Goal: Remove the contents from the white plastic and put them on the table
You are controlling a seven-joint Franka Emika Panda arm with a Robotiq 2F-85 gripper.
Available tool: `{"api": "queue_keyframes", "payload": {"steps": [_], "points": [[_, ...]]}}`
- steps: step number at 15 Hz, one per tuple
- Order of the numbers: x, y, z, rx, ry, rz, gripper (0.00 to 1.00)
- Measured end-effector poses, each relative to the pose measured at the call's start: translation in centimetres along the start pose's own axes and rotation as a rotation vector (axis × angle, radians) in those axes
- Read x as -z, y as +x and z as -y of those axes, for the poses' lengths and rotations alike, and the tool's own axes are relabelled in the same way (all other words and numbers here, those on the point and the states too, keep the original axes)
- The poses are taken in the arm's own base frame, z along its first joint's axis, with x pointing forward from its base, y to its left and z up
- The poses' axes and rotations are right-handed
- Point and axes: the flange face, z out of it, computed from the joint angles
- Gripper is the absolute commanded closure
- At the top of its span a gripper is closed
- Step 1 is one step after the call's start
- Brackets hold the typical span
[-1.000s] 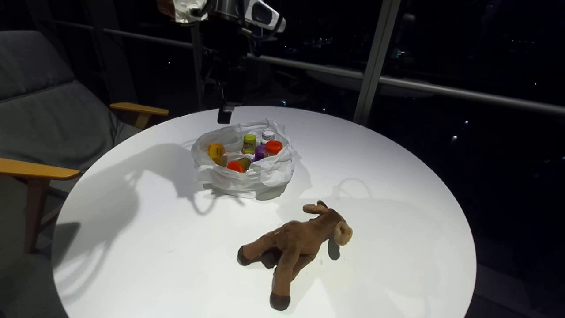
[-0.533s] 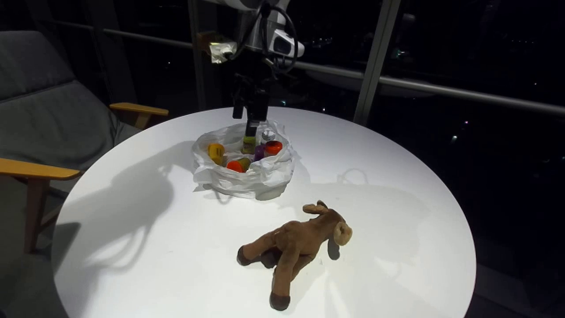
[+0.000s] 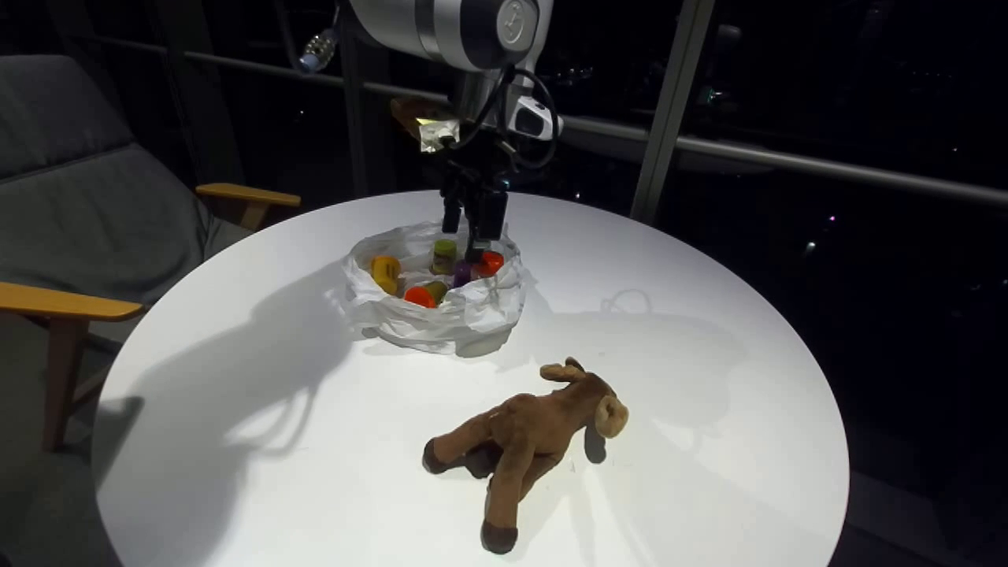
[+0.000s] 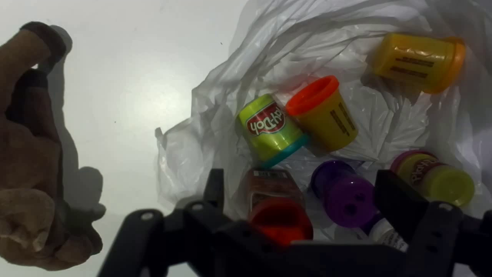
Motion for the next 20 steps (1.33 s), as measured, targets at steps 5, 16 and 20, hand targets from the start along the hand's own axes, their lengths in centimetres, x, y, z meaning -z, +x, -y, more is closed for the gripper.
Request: {"api": "queue_keyframes", "payload": {"steps": [5, 16, 20], "points": [[-1.4, 1.9, 0.5, -0.007, -0.021, 0.014, 0.08], [-2.0, 4.5, 1.2, -0.073, -0.03, -0.007, 0.76], [-1.6, 4.5, 1.4, -0.075, -0.026, -0.012, 0.76]]}}
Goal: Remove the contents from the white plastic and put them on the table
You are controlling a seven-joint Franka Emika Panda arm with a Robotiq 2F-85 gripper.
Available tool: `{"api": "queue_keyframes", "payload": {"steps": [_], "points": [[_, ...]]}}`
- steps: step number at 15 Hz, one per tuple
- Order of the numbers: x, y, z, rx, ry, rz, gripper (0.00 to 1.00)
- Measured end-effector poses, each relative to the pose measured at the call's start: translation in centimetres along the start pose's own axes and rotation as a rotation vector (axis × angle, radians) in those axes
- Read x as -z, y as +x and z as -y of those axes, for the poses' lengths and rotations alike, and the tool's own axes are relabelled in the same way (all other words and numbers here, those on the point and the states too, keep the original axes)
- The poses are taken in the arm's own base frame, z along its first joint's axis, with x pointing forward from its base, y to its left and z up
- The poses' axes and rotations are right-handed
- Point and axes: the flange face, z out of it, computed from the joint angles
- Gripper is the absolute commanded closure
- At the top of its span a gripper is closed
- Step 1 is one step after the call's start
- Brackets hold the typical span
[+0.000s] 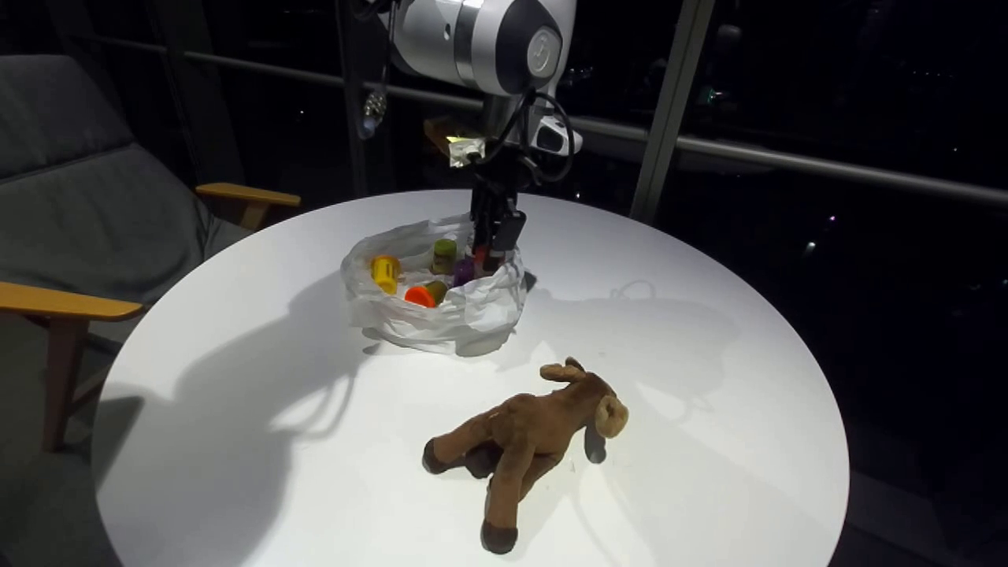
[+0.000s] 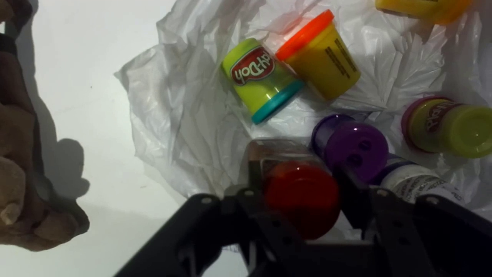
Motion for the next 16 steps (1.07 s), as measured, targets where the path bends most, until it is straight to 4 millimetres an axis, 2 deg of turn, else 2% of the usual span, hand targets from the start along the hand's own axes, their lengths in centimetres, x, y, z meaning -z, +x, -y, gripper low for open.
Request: {"api": "queue_keyframes", "payload": {"steps": [2, 6, 8, 10, 13, 16], "points": [[1.6, -0.3, 0.2, 0.004, 0.013, -0.013, 0.76], [7.8, -2.1, -0.6, 0.007, 0.053, -0.049, 0.76], [10.7, -3.0, -2.2, -0.014, 0.065, -0.064, 0.76], [12.6, -3.7, -4.7, -0.043, 0.065, -0.067, 0.76], [12.7, -4.5, -8.5, -0.084, 0.051, -0.047, 0.76], [10.4, -4.3, -10.9, -0.117, 0.034, -0.019, 0.76]]}}
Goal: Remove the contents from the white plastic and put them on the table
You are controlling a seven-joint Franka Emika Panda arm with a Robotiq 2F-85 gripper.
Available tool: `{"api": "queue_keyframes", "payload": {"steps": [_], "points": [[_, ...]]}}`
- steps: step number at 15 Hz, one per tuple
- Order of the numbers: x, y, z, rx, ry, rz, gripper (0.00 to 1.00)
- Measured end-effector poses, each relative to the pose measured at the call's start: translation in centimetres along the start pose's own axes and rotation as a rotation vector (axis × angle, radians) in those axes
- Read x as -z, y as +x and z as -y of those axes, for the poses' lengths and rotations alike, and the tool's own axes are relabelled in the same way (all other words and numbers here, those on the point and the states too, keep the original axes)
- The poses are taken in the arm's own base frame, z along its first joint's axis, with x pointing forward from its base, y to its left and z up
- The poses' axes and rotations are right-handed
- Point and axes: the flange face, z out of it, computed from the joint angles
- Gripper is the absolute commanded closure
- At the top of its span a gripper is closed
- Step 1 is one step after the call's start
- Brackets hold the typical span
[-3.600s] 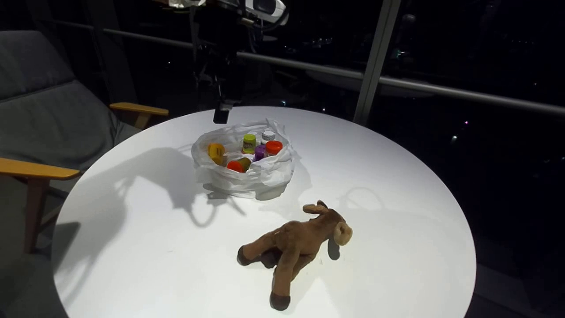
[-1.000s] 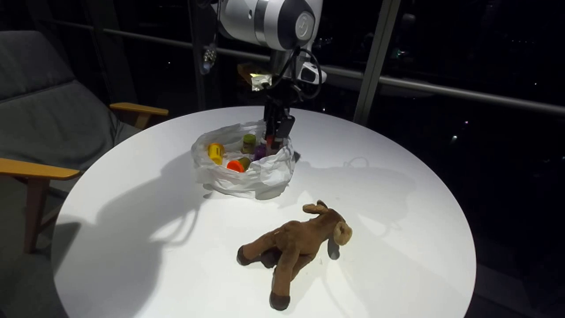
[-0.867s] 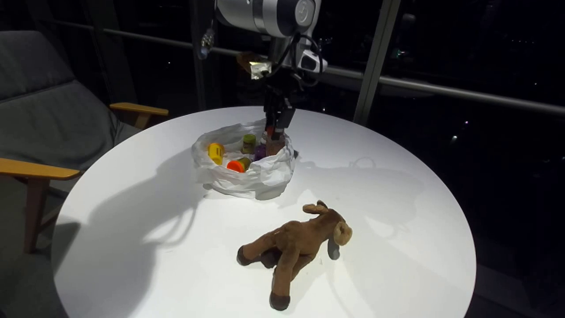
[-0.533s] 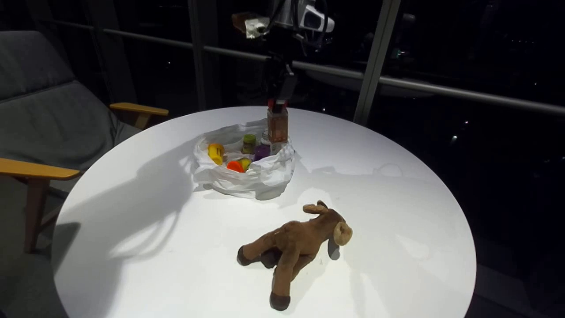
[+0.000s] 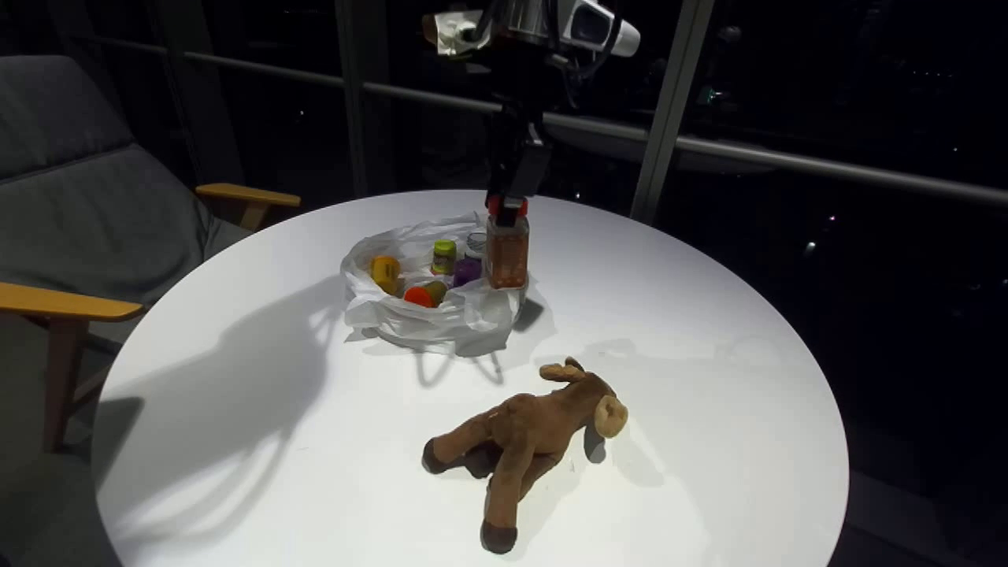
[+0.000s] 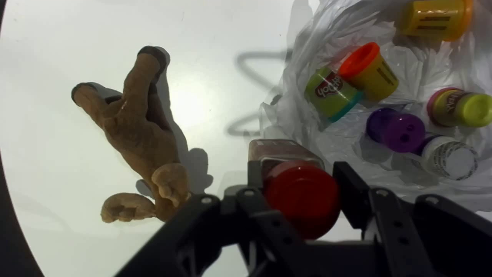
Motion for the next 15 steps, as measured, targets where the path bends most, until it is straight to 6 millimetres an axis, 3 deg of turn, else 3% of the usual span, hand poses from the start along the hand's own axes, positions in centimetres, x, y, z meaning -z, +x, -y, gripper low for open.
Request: {"api": "queue_keyframes", "payload": {"steps": [8, 15], "points": [[-7.4, 2.4, -3.1, -0.077, -0.059, 0.054, 0.76], [-10.3, 5.3, -4.5, -0.156, 0.018, 0.004, 0.76]]}}
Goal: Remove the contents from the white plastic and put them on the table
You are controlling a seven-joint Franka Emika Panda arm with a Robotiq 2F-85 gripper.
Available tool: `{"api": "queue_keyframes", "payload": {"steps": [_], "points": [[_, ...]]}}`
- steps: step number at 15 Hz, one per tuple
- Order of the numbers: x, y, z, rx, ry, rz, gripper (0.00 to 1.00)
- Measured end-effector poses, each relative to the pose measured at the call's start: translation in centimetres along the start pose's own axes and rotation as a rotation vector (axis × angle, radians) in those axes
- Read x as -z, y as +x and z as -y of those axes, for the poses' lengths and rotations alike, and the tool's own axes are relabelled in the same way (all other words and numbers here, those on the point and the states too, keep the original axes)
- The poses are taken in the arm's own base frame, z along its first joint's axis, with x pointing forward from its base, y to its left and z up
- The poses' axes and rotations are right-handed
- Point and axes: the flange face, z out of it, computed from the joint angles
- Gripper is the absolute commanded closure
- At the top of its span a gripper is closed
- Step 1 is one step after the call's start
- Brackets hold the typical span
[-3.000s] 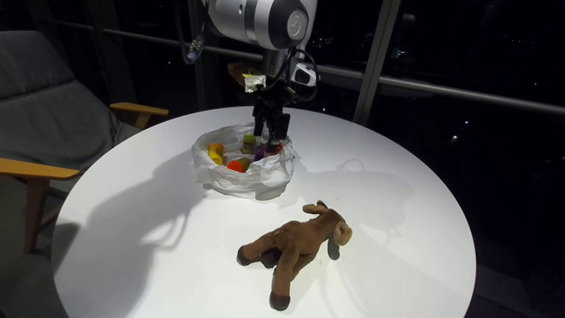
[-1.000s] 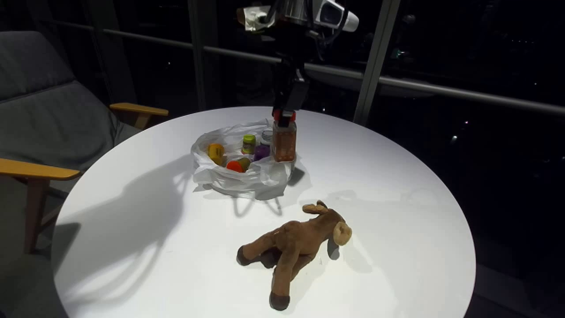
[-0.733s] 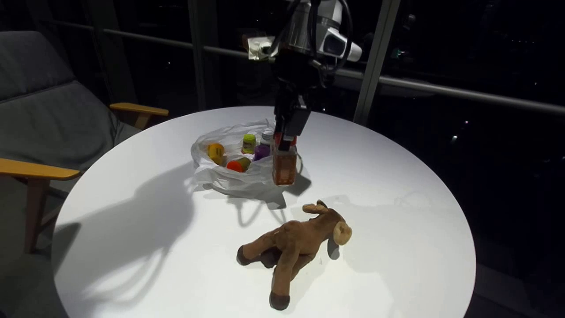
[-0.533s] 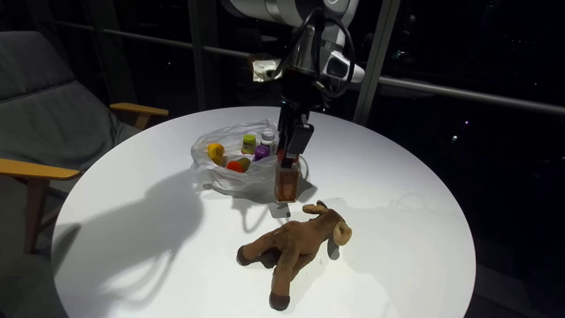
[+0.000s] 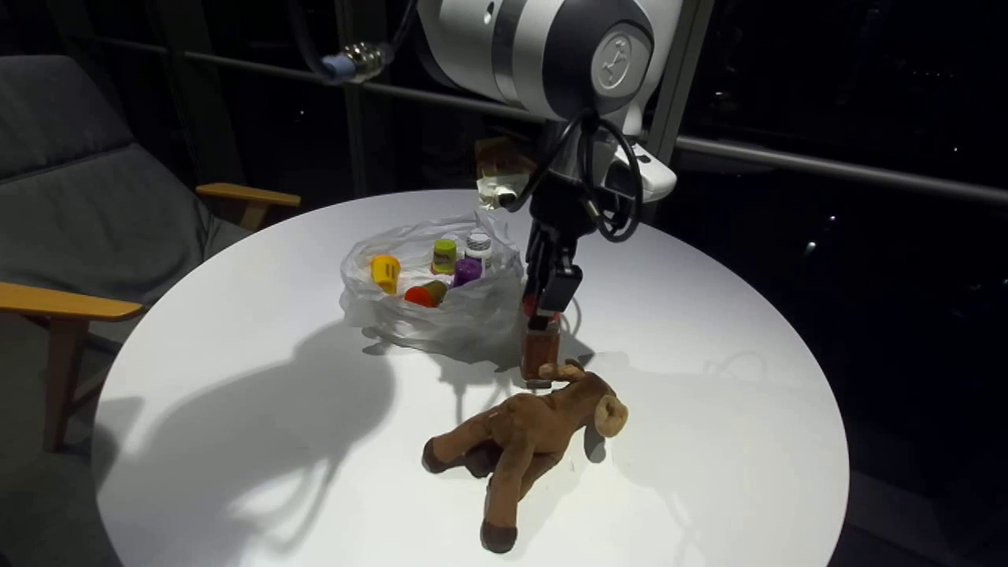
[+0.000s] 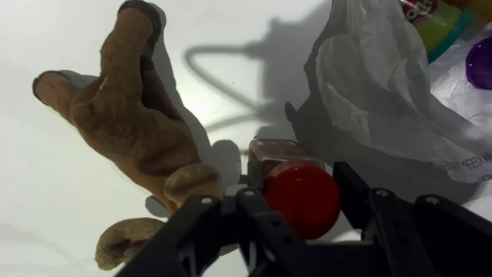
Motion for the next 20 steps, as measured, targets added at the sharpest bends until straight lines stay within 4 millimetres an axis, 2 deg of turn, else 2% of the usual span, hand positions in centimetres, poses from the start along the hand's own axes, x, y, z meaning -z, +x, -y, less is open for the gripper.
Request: {"api": "queue_keyframes", "payload": {"steps": [1, 2, 3, 7, 10, 13, 15, 17, 20], "points": [[-0.2, 0.3, -0.1, -0.009, 0.006, -0.003, 0.76], [-0.3, 0.5, -0.3, -0.016, 0.011, -0.005, 0.26], [-0.4, 0.7, -0.4, -0.023, 0.016, -0.006, 0.25], [0.2, 0.9, -0.5, -0.03, 0.027, -0.009, 0.0], [2.5, 0.4, 0.3, -0.022, 0.055, -0.028, 0.0], [6.7, -1.9, 2.3, 0.05, 0.08, -0.082, 0.0], [9.2, -4.6, 4.4, 0.131, 0.079, -0.133, 0.0], [10.8, -7.8, 6.7, 0.223, 0.07, -0.172, 0.0], [10.5, -12.2, 9.9, 0.357, 0.031, -0.192, 0.0]]}}
